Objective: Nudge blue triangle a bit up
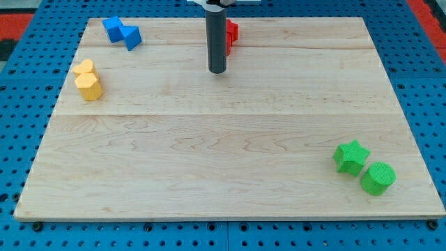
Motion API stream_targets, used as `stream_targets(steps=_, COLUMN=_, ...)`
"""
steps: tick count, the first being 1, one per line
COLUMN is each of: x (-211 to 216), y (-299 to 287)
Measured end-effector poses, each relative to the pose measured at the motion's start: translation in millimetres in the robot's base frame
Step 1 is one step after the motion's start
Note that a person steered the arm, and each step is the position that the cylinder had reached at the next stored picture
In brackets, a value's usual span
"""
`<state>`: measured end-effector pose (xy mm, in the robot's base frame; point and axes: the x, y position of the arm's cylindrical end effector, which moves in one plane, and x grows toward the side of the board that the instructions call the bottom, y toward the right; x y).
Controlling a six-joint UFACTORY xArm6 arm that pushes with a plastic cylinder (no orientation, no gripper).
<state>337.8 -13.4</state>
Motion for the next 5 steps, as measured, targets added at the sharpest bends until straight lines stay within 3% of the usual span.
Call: stream_targets(steps=5, x=6.7, y=-0.5)
